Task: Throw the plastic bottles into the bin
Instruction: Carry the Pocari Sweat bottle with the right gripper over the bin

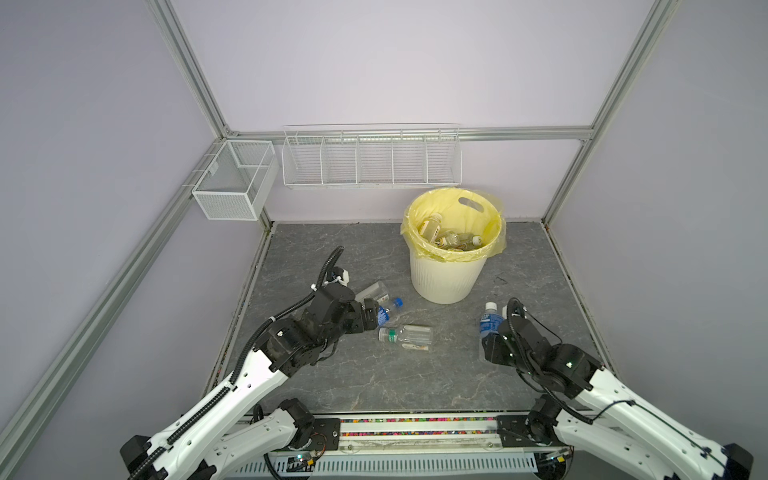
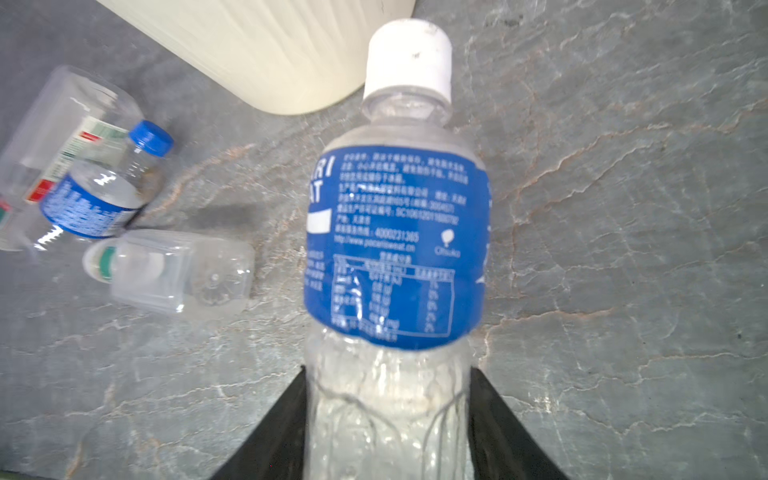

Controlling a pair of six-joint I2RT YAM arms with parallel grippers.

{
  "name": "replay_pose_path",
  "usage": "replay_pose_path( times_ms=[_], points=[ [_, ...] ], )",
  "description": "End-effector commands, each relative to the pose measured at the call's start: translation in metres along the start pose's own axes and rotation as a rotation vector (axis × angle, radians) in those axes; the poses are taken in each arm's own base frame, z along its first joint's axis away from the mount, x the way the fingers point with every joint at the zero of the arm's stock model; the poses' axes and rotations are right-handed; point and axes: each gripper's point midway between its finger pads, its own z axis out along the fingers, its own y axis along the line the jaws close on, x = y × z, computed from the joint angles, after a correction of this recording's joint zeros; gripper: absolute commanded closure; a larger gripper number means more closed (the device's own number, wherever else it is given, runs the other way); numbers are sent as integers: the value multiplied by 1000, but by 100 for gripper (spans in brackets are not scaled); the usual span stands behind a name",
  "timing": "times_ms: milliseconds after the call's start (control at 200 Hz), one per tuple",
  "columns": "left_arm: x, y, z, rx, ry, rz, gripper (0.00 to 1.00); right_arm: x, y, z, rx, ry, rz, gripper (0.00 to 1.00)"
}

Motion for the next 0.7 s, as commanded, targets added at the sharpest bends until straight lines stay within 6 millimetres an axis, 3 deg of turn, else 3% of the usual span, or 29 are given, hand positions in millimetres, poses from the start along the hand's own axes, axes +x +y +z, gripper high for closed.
replay_pose_path(
  times_ms=[0,695],
  points=[
    [0,2,3,-9,0,-10,1,-12,-4,-20,17,-34,-27,44],
    [10,8,6,-10,9,-17,1,-105,38,-117,-200,-387,-57,44]
  ],
)
